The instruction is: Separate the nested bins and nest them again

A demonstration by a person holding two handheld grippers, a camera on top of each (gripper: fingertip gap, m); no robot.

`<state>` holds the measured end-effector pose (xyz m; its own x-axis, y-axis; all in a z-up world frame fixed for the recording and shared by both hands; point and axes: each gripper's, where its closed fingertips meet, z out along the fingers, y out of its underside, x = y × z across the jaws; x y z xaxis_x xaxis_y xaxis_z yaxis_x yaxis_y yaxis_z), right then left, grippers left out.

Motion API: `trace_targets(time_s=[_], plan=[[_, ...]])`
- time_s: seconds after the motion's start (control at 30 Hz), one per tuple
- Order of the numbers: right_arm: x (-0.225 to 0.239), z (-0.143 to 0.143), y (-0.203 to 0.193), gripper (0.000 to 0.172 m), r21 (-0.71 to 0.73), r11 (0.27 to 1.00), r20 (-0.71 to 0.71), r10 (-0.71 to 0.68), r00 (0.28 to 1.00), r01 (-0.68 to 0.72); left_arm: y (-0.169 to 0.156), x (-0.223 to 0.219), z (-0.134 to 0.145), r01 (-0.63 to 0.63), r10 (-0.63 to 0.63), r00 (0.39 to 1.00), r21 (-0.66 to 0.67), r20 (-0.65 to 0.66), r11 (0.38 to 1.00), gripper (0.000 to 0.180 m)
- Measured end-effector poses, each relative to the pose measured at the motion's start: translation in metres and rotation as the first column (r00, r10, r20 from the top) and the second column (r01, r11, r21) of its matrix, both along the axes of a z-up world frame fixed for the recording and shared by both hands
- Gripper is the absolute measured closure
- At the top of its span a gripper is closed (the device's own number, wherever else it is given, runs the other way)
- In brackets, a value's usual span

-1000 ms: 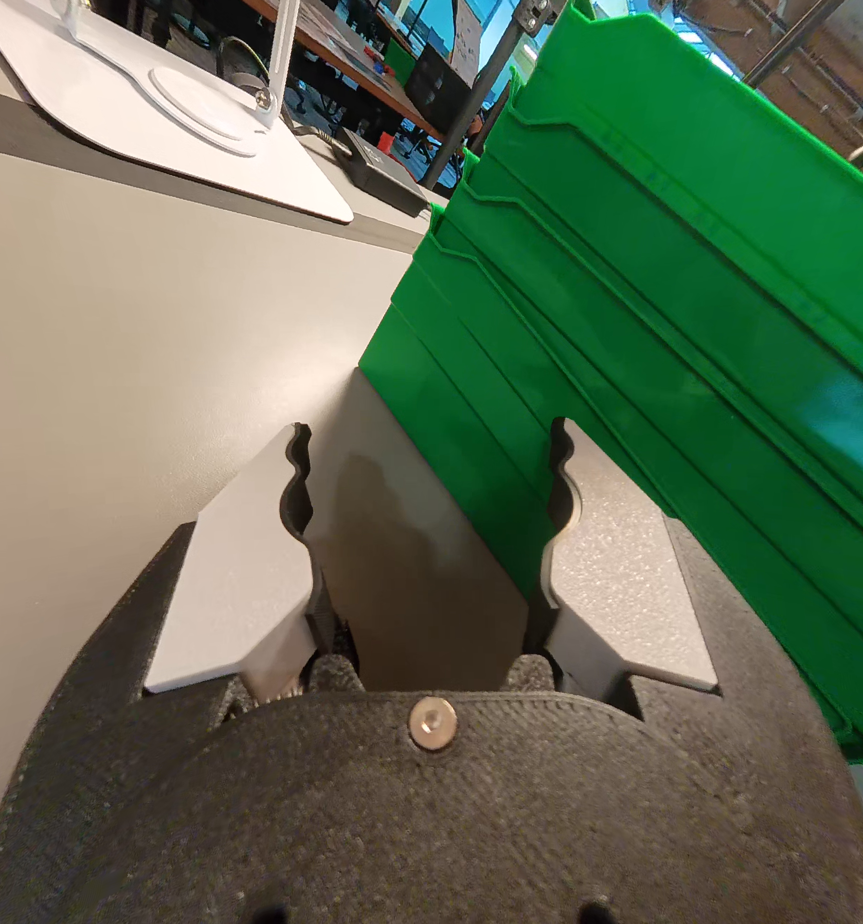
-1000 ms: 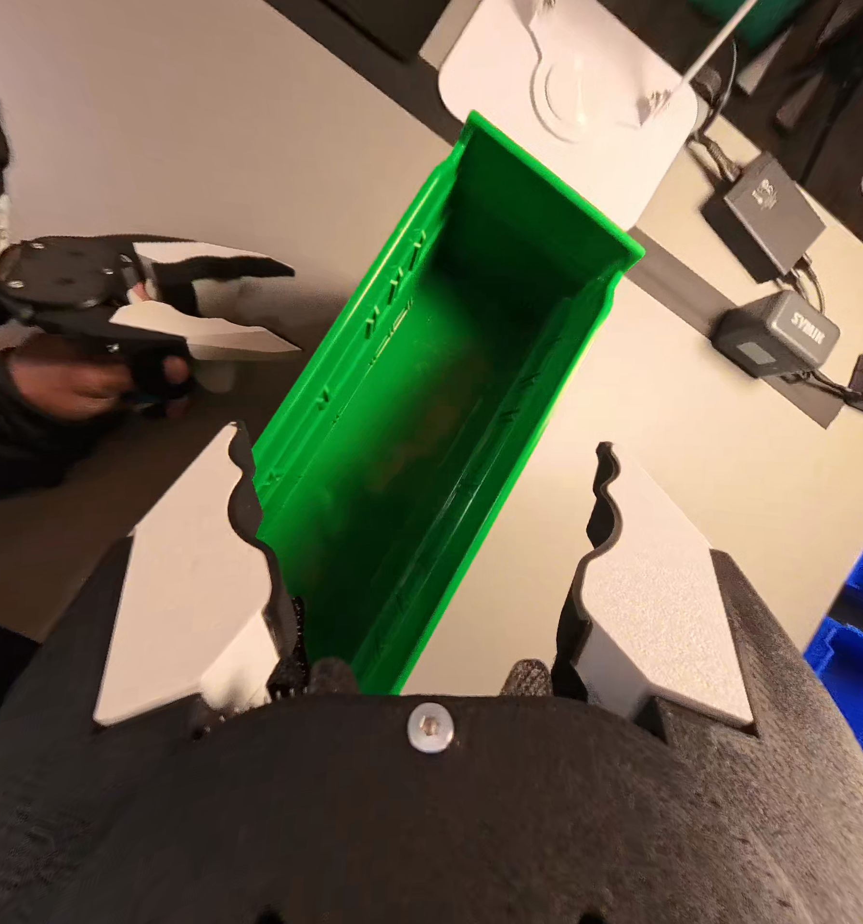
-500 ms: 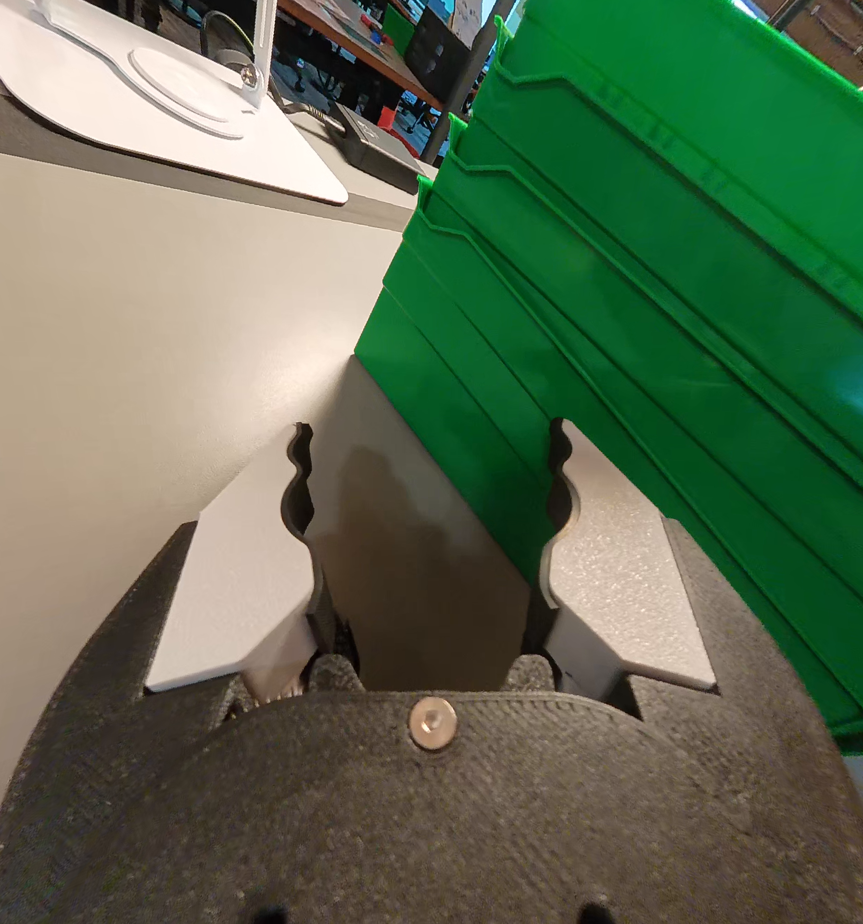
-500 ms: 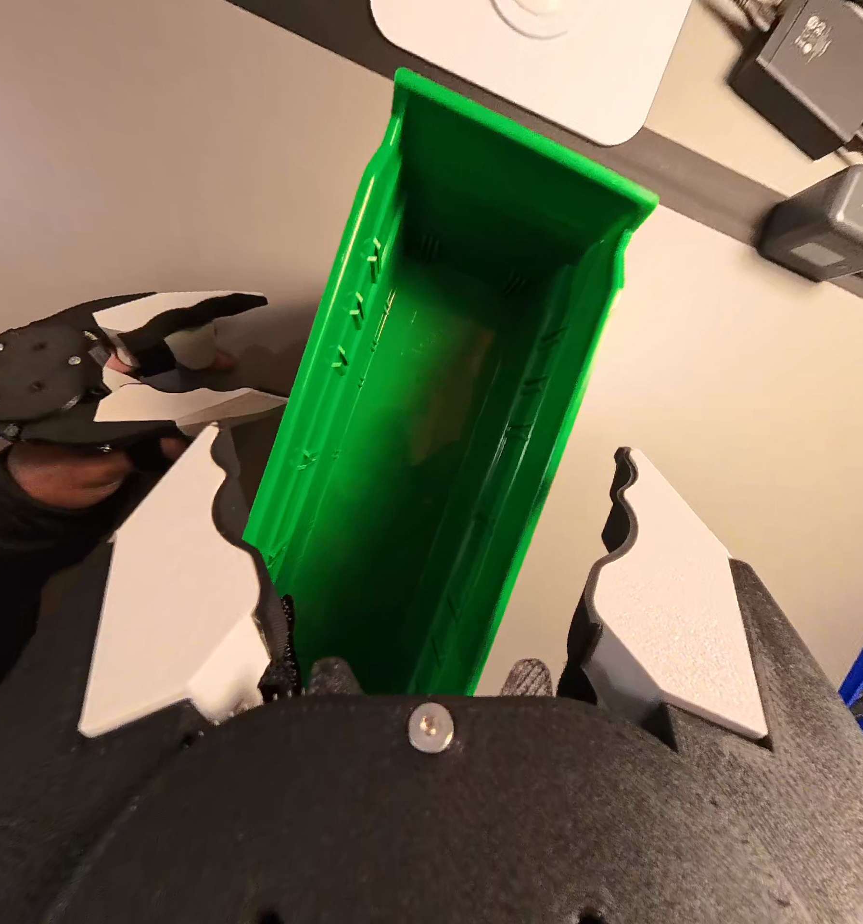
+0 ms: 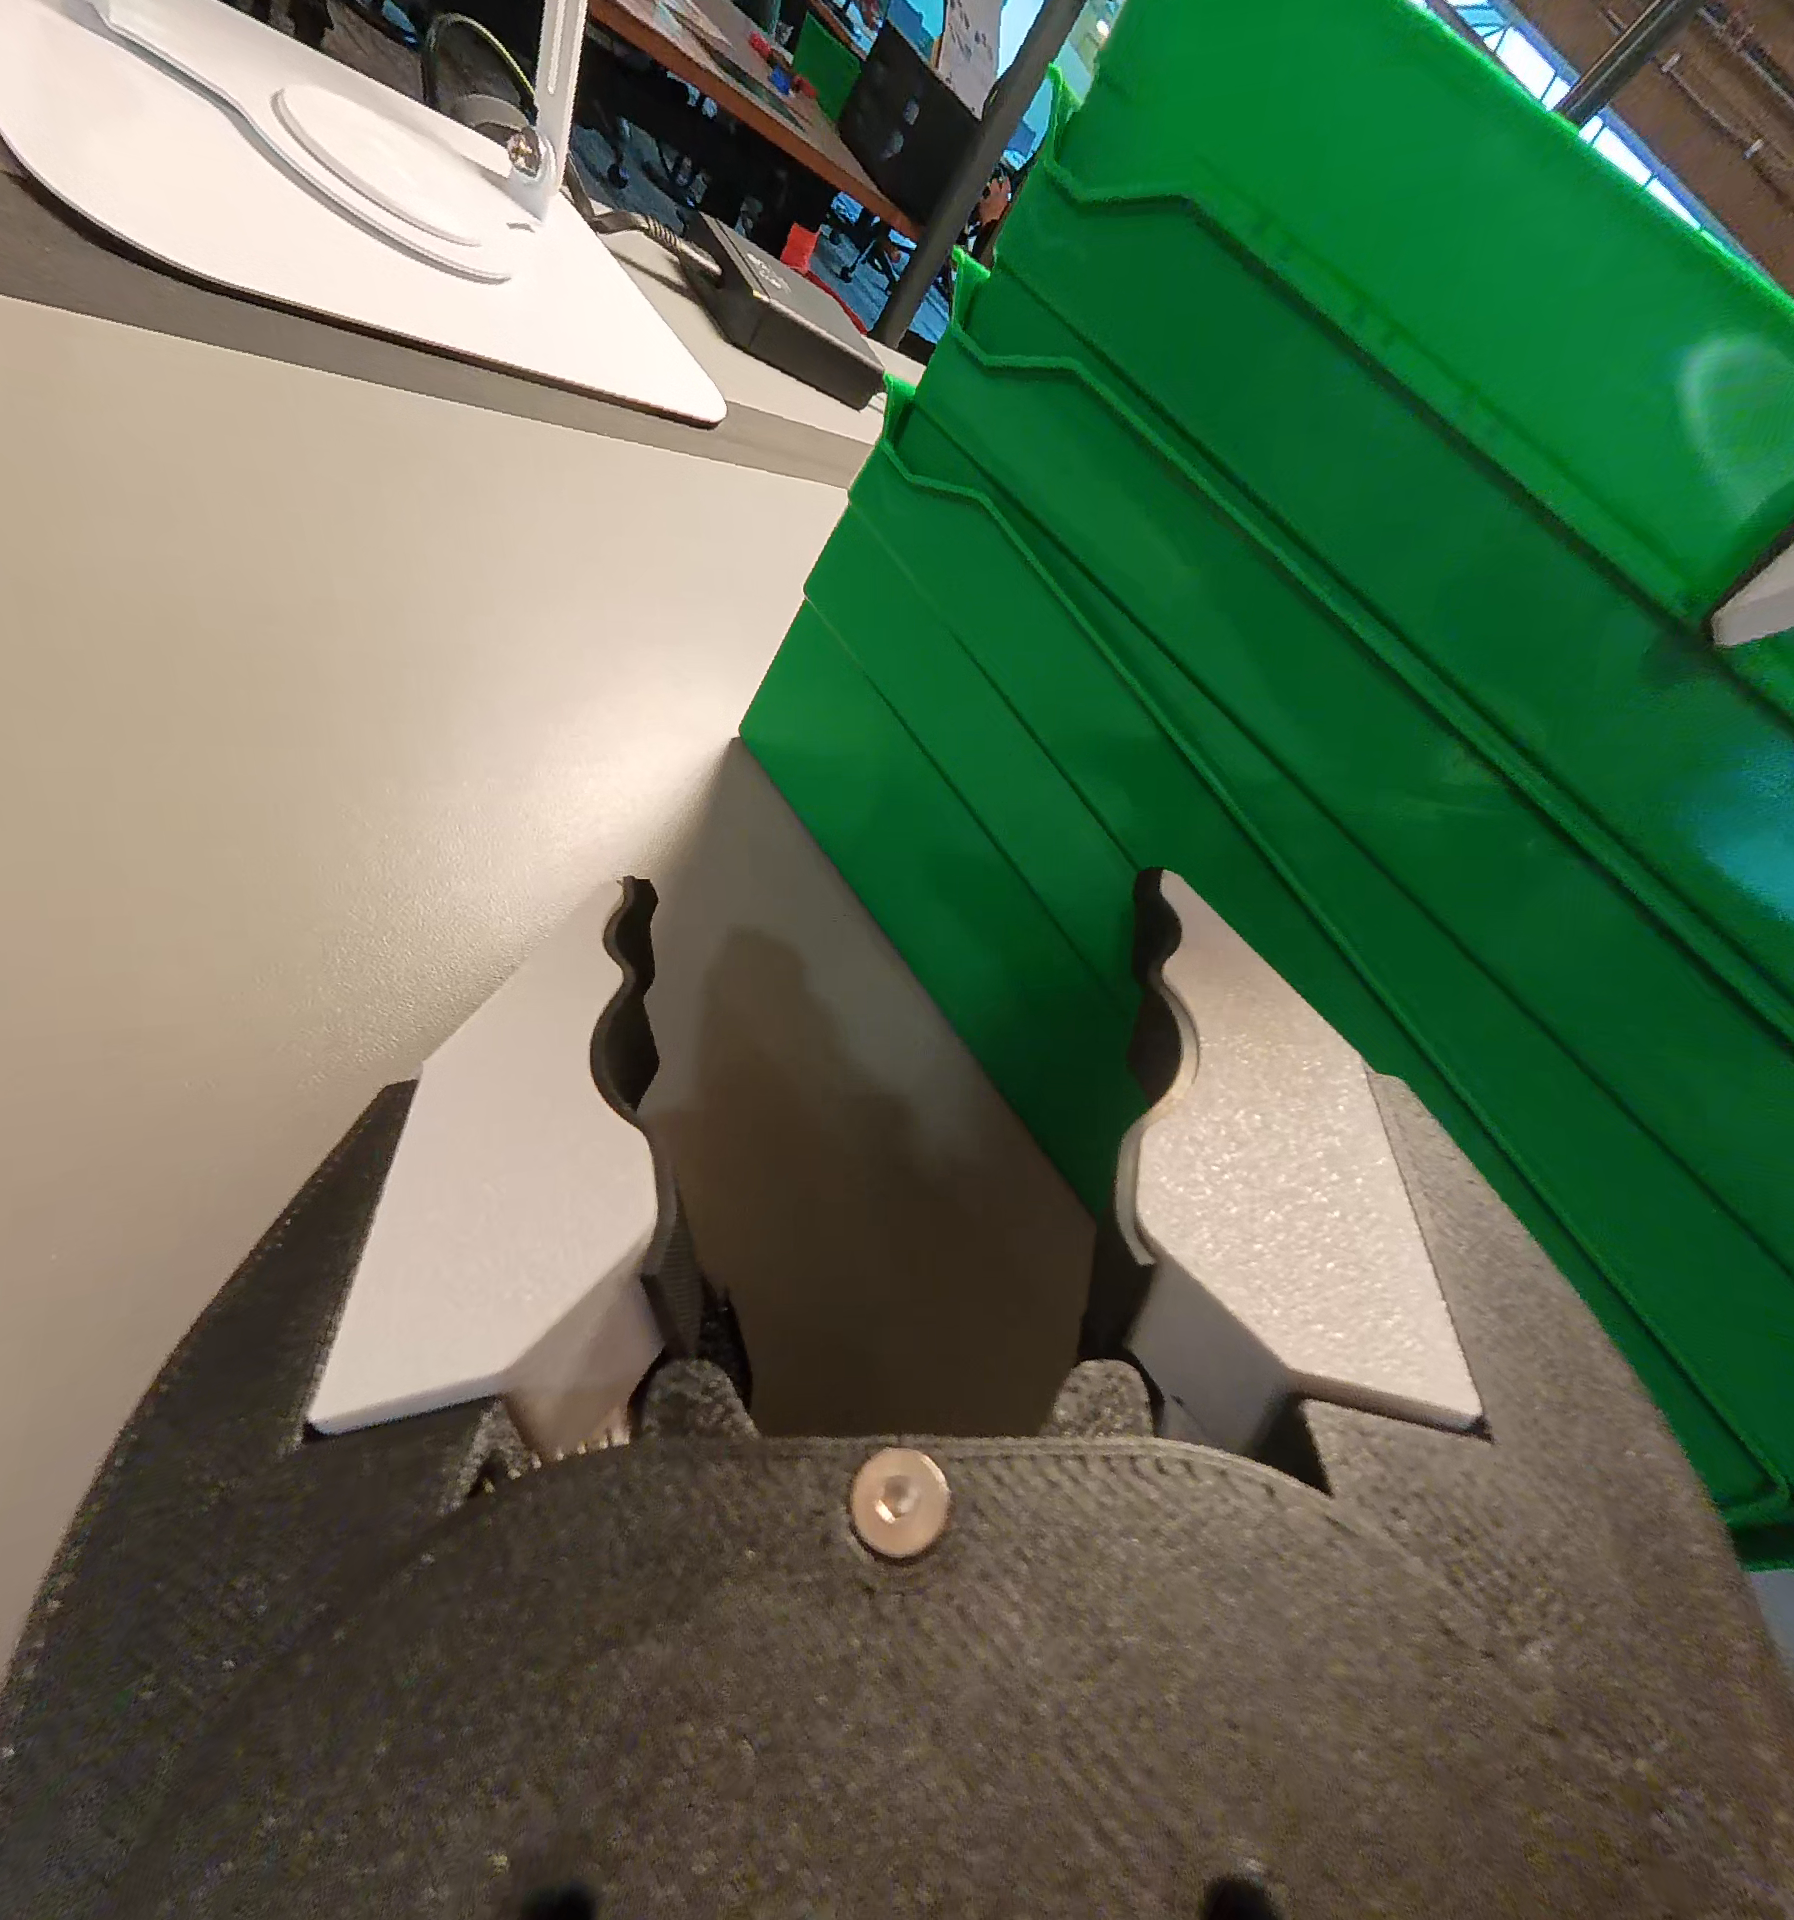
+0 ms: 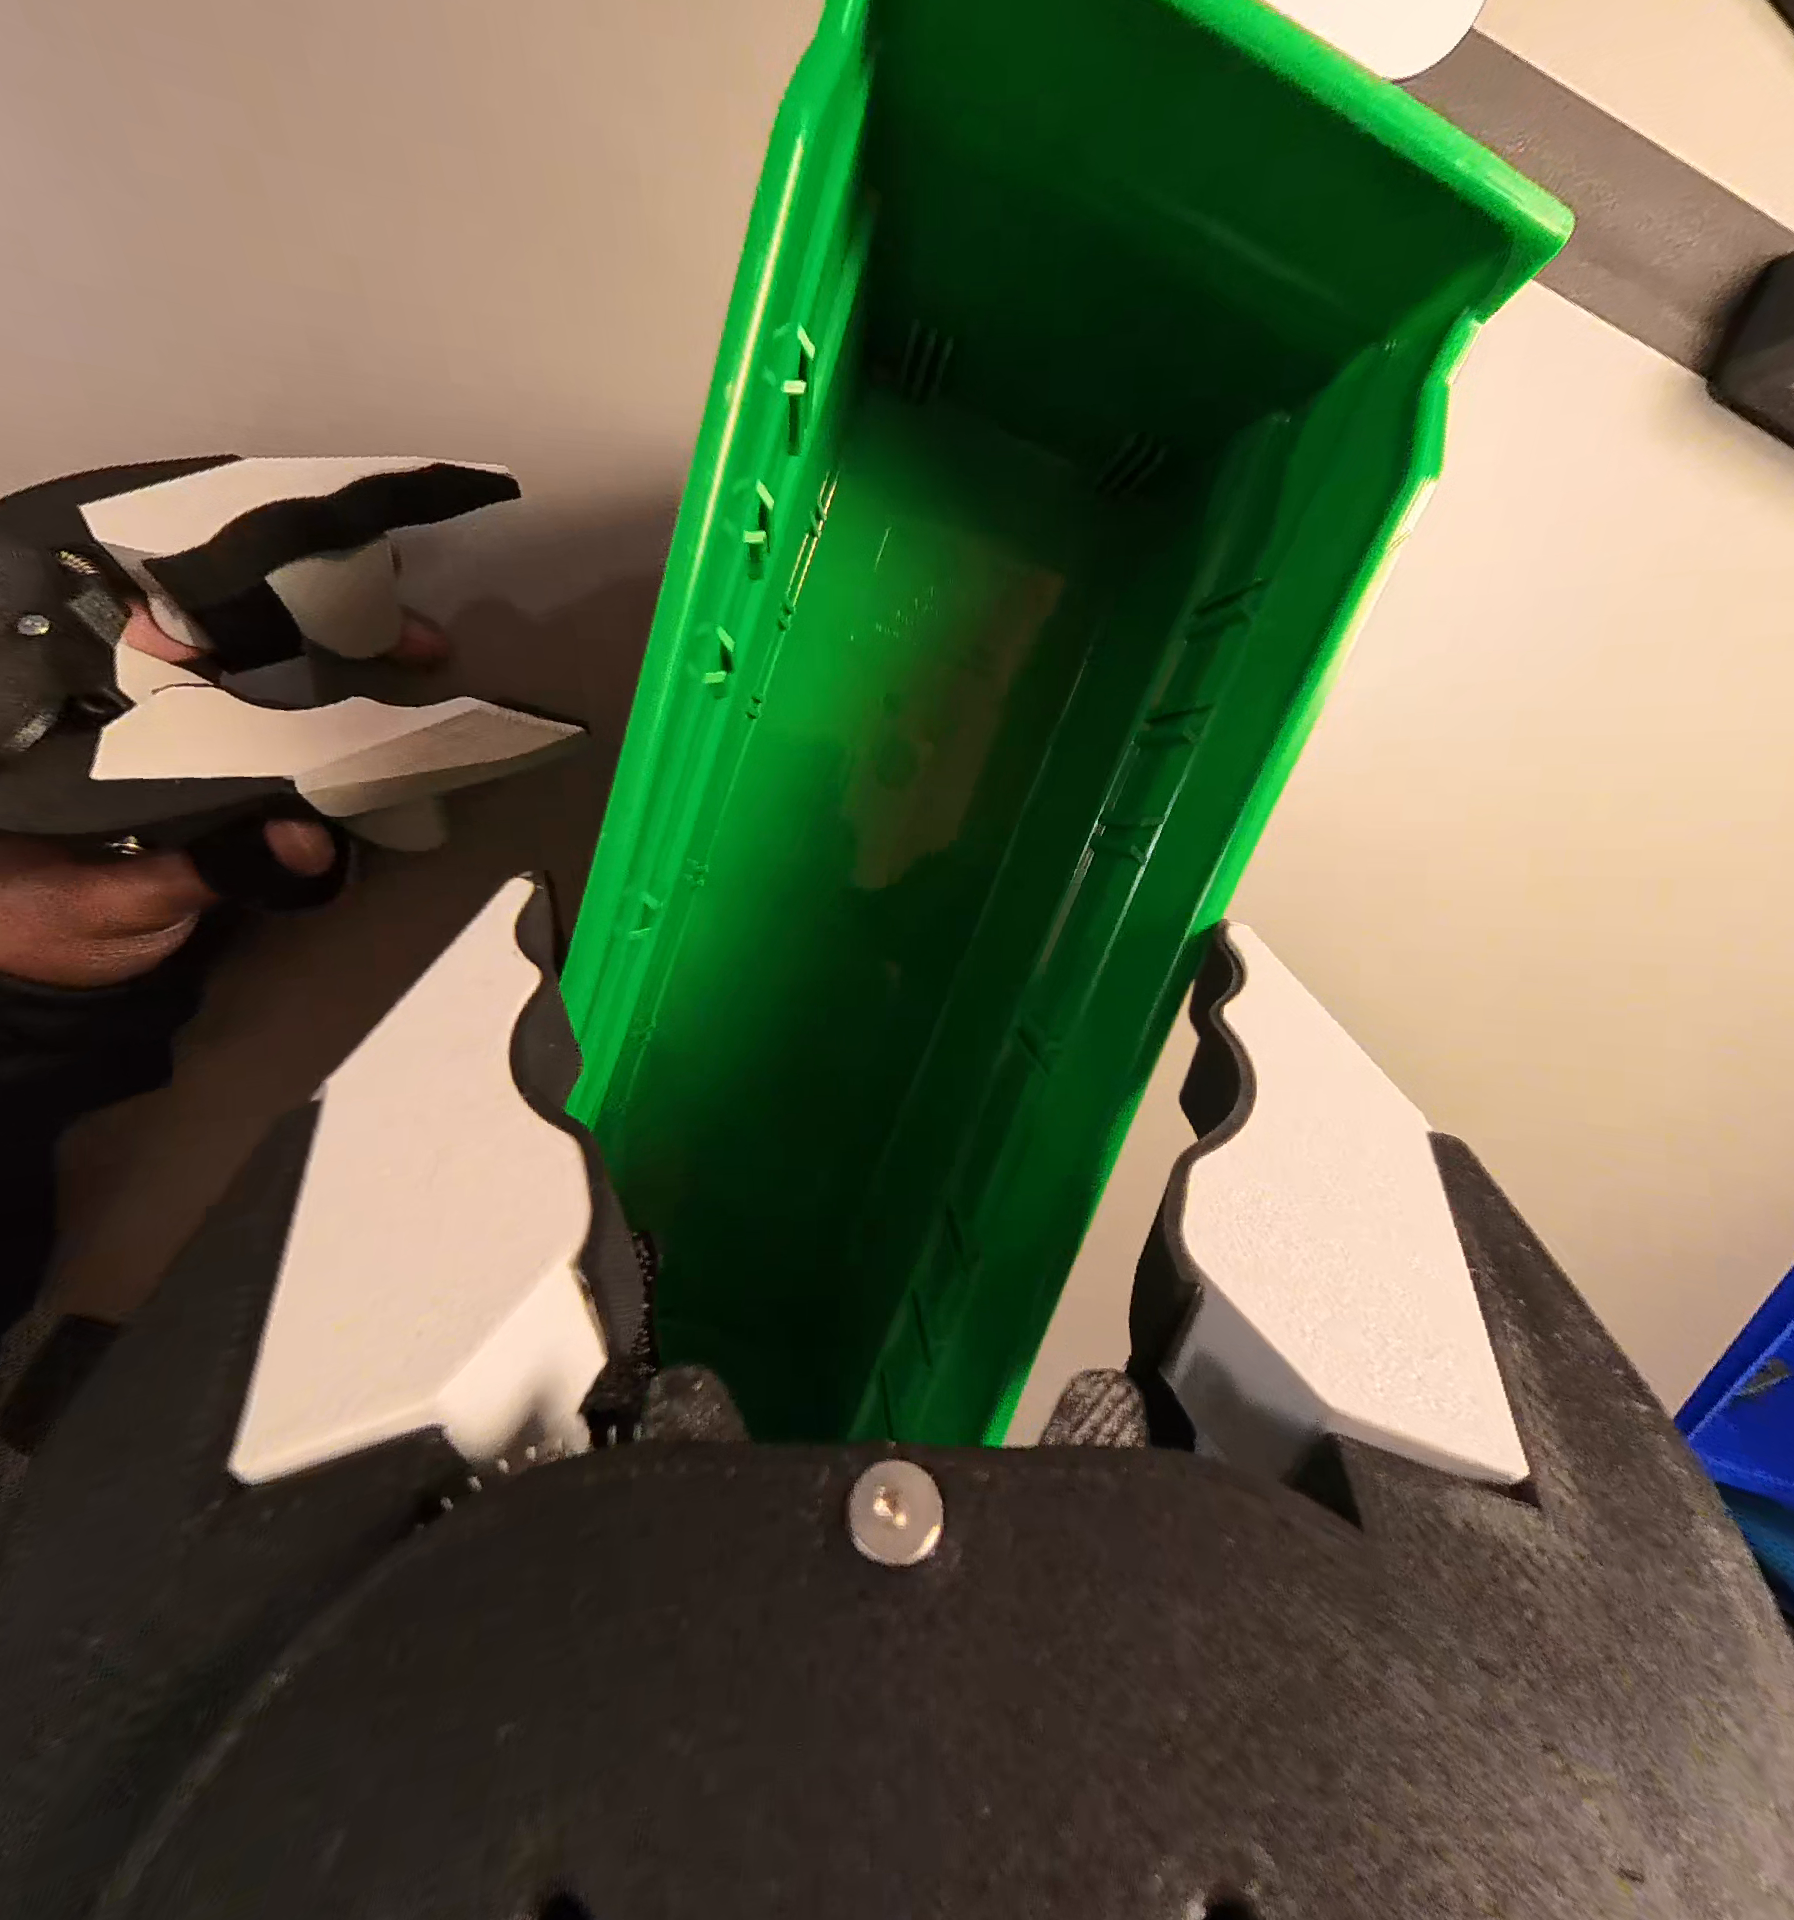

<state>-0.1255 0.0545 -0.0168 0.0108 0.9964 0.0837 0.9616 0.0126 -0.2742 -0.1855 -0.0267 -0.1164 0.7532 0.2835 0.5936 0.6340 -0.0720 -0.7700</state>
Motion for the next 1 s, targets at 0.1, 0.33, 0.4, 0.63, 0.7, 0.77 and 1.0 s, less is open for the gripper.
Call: trace_targets(time_s=[0.1, 0.33, 0.4, 0.63, 0.7, 0.77, 1.0], plan=[[0.001, 0.002, 0.0, 0.055, 0.002, 1.0, 0.011, 0.004, 1.0, -0.004, 0.0, 0.0, 0.0, 0.0, 0.0, 1.0, 0.001, 0.002, 1.0, 0.088], [0.005, 0.019, 0.001, 0.058, 0.007, 1.0, 0.016, 0.027, 0.999, -0.027, 0.0, 0.0, 0.0, 0.0, 0.0, 1.0, 0.004, 0.006, 1.0, 0.088], [0.005, 0.028, 0.003, 0.058, 0.006, 1.0, -0.001, 0.031, 1.0, -0.031, 0.0, 0.0, 0.0, -0.001, 0.001, 1.0, 0.004, 0.005, 1.0, 0.088], [0.019, 0.068, 0.017, 0.058, -0.011, 0.998, -0.1, 0.063, 0.993, -0.065, 0.0, 0.0, 0.0, -0.002, 0.002, 1.0, 0.001, -0.001, 1.0, 0.088], [0.023, 0.084, 0.023, 0.058, -0.045, 0.997, -0.155, 0.051, 0.987, -0.059, 0.0, 0.0, 0.0, -0.002, 0.002, 1.0, 0.0, -0.001, 1.0, 0.088], [0.029, 0.097, 0.028, 0.058, -0.065, 0.996, -0.204, 0.053, 0.977, -0.068, 0.0, 0.0, 0.0, -0.002, 0.002, 1.0, 0.0, -0.003, 1.0, 0.088], [0.067, 0.141, 0.05, 0.056, -0.133, 0.984, -0.336, 0.067, 0.939, -0.118, 0.0, 0.0, 0.0, -0.002, 0.002, 1.0, 0.003, 0.0, 1.0, 0.088]])
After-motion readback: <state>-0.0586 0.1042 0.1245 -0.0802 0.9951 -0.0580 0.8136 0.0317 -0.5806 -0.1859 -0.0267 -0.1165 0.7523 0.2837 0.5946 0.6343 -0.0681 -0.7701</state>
